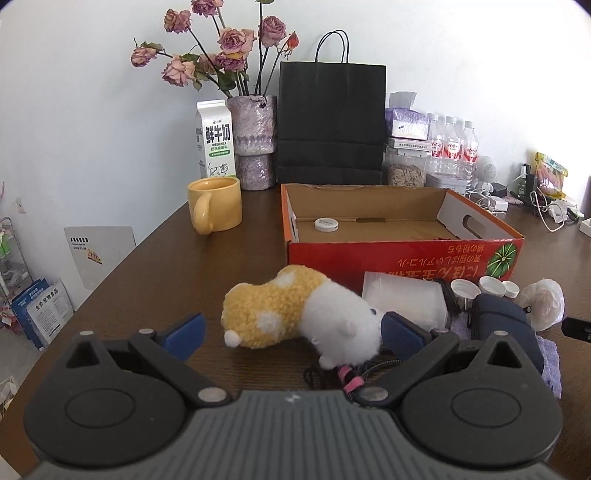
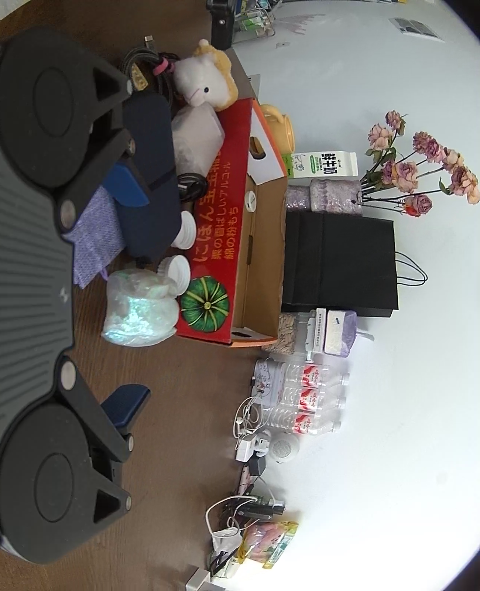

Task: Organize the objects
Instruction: 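Grasp the iridescent plastic bag with the right tool while the left tool approaches the plush toy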

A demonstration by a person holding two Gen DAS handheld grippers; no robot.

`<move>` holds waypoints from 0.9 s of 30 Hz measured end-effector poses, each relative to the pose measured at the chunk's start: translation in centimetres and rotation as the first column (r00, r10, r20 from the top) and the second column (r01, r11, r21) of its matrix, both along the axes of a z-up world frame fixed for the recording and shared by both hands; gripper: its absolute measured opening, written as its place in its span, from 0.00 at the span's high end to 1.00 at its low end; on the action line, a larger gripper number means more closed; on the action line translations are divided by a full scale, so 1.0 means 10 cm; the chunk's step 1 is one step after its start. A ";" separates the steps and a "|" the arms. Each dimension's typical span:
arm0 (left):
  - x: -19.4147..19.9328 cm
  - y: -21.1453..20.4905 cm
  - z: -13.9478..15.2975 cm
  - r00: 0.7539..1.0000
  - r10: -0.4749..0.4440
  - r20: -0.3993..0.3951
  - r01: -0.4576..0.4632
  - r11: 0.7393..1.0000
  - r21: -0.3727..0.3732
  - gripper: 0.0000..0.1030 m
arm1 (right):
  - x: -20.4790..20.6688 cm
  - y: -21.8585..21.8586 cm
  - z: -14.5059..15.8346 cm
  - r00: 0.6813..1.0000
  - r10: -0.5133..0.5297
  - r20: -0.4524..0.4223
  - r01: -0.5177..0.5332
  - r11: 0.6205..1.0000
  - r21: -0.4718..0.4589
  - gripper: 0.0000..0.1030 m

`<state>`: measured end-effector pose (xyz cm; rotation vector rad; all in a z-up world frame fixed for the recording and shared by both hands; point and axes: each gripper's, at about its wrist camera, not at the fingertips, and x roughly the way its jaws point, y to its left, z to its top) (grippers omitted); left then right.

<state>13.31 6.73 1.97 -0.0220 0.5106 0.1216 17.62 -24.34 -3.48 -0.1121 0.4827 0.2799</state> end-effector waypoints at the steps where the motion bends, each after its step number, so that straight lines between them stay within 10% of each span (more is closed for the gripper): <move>1: -0.01 0.03 -0.02 1.000 0.008 -0.004 -0.008 1.000 -0.004 0.00 | 0.01 -0.02 -0.02 1.000 -0.005 -0.007 0.005 1.000 0.000 0.00; 15: 0.11 0.09 -0.09 0.999 0.032 -0.038 -0.033 0.999 -0.014 0.00 | 0.47 -0.09 -0.17 0.998 -0.007 -0.060 0.009 0.999 0.035 0.01; 27: 0.27 -0.06 -0.11 0.998 0.015 -0.059 -0.018 0.998 -0.056 0.00 | 0.63 -0.10 -0.21 0.995 0.051 -0.090 -0.040 0.992 0.120 0.53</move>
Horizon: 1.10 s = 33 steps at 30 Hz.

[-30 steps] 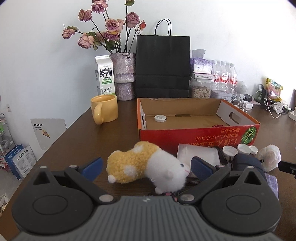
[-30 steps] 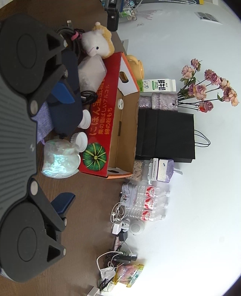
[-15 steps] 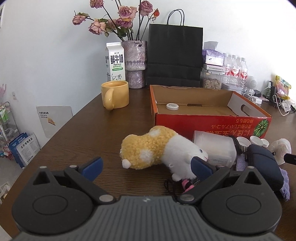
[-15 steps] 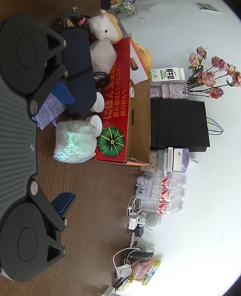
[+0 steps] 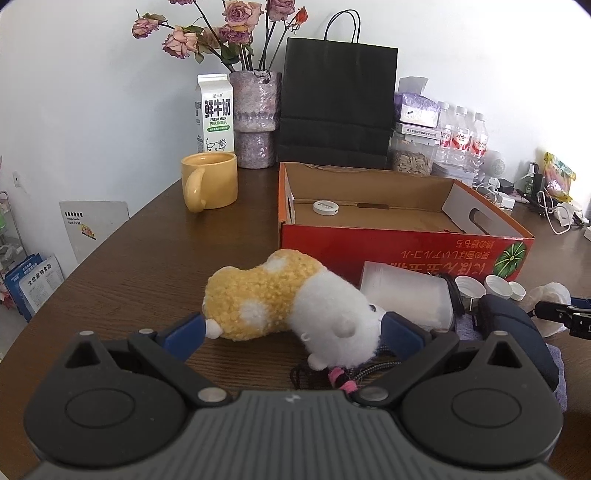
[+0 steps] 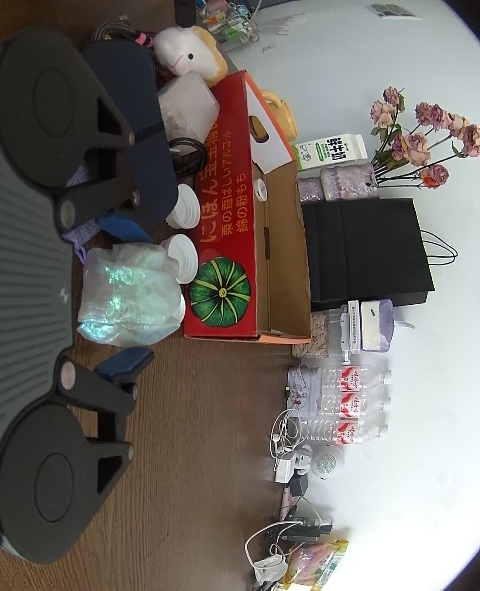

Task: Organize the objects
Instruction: 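Grasp the iridescent plastic bag with the right tool while the left tool approaches the plush toy, then grasp the yellow-white plush toy with the left tool while the right tool holds the bag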

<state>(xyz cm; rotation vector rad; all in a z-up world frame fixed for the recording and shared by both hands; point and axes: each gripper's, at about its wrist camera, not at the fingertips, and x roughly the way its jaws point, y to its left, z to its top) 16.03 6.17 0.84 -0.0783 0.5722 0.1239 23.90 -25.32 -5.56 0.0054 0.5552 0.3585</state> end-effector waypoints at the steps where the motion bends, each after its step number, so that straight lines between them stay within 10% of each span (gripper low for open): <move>1: 0.02 -0.02 0.00 1.000 -0.001 -0.004 0.001 1.000 -0.004 0.00 | -0.01 0.01 -0.01 1.000 -0.002 0.010 0.002 1.000 -0.002 0.54; 13: 0.35 -0.19 -0.16 0.998 0.048 -0.052 -0.051 0.997 -0.063 0.01 | -0.08 -0.08 0.03 0.997 -0.049 0.064 0.046 0.998 0.036 0.56; 18: 0.31 -0.11 -0.22 0.997 0.015 -0.075 -0.024 0.993 -0.114 0.39 | -0.09 -0.08 0.02 0.997 -0.049 0.065 0.046 0.998 0.041 0.56; 29: -0.01 0.16 -0.19 0.994 -0.063 -0.084 0.058 0.996 -0.070 0.38 | -0.09 -0.08 0.02 0.997 -0.049 0.066 0.046 0.998 0.045 0.56; 33: -0.07 0.25 -0.15 0.995 -0.059 -0.086 0.054 0.997 -0.061 0.18 | -0.09 -0.09 0.02 0.996 -0.058 0.064 0.055 0.997 0.045 0.55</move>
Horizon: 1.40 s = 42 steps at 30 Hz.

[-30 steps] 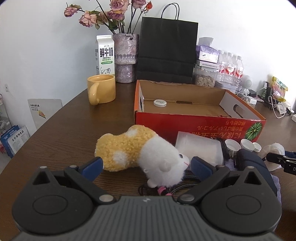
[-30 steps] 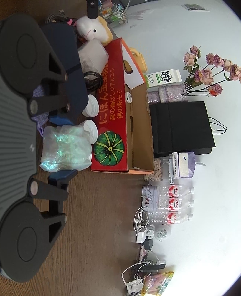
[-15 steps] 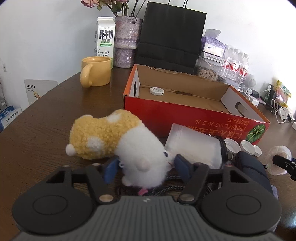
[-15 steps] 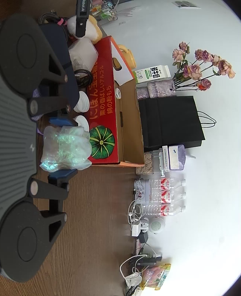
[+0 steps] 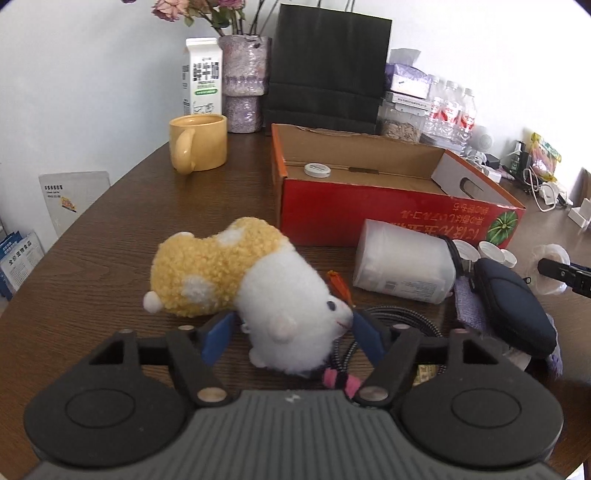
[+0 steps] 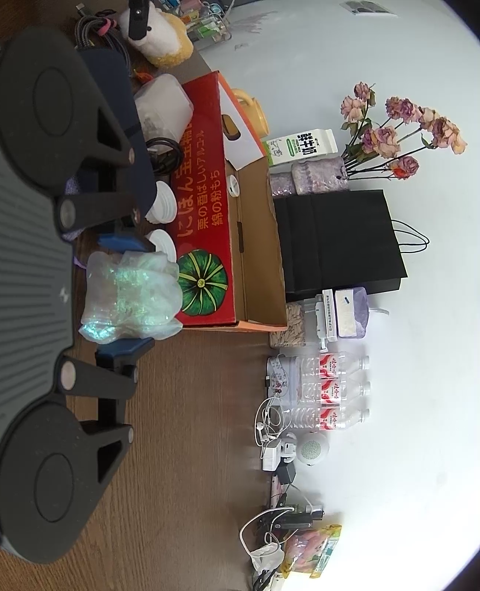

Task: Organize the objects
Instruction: 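Grasp the yellow-white plush toy with the left tool while the right tool holds the bag, then carry the plush toy with the left tool while the right tool carries the bag over the box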

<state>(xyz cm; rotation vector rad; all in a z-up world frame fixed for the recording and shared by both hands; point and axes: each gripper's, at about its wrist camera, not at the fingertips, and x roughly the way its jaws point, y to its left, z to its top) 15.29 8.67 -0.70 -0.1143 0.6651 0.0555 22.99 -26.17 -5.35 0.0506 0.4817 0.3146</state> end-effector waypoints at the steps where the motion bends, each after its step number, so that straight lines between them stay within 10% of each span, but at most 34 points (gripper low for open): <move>1: -0.01 0.02 0.01 1.000 0.014 0.009 -0.014 1.000 -0.009 0.14 | 0.00 0.00 0.00 1.000 -0.002 -0.001 0.002 1.000 0.000 0.55; 14: 0.35 0.04 -0.07 0.941 0.336 -0.046 -0.339 0.928 -0.157 0.06 | 0.00 -0.02 0.00 1.000 -0.019 -0.001 0.019 1.000 0.008 0.55; 18: 0.35 0.04 -0.15 0.947 0.315 -0.057 -0.320 0.935 -0.153 0.48 | 0.00 -0.03 0.00 1.000 -0.015 -0.001 0.015 1.000 0.013 0.55; 42: 0.02 -0.20 0.38 0.984 0.118 0.135 -0.111 0.992 -0.060 0.52 | -0.13 0.11 0.15 0.997 -0.006 0.082 0.006 1.000 -0.009 0.56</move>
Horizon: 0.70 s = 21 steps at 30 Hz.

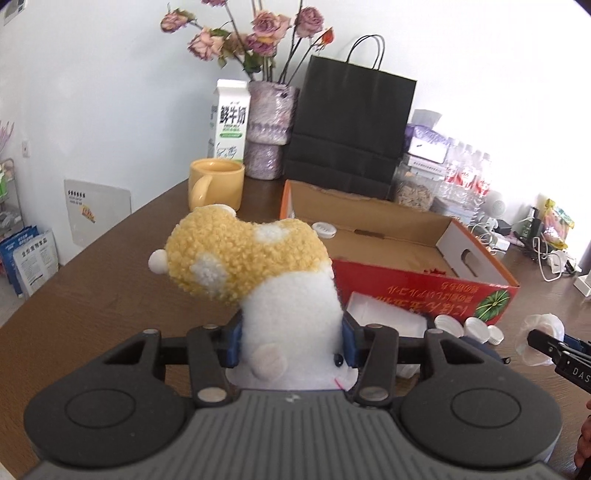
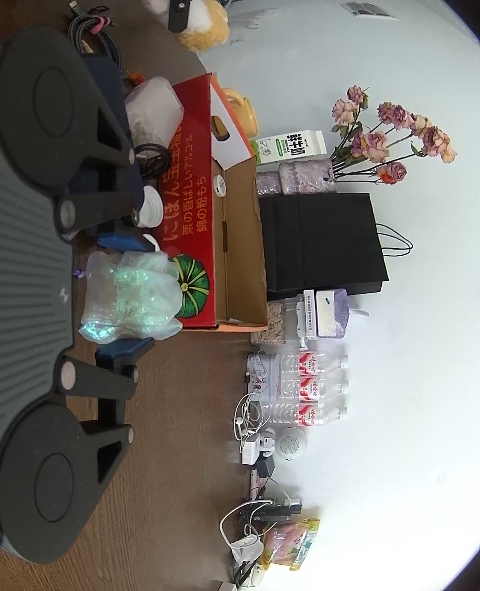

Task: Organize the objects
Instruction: 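Carry the plush toy with the left tool while the right tool carries the bag over the box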

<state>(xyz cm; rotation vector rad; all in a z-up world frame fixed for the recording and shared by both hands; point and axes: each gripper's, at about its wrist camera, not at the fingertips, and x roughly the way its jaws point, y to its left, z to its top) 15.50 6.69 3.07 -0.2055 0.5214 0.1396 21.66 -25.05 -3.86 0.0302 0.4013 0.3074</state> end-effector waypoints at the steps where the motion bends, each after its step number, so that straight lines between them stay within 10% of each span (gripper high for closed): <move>1: 0.02 -0.02 0.04 1.000 -0.008 0.011 0.008 1.000 0.006 0.52 | 0.00 0.02 0.04 1.000 0.007 0.010 -0.007 1.000 0.002 0.56; 21: 1.28 -0.49 0.29 0.980 -0.186 0.070 0.182 0.982 0.057 0.51 | 1.11 0.74 0.55 0.989 0.120 0.089 -0.115 0.991 -0.065 0.56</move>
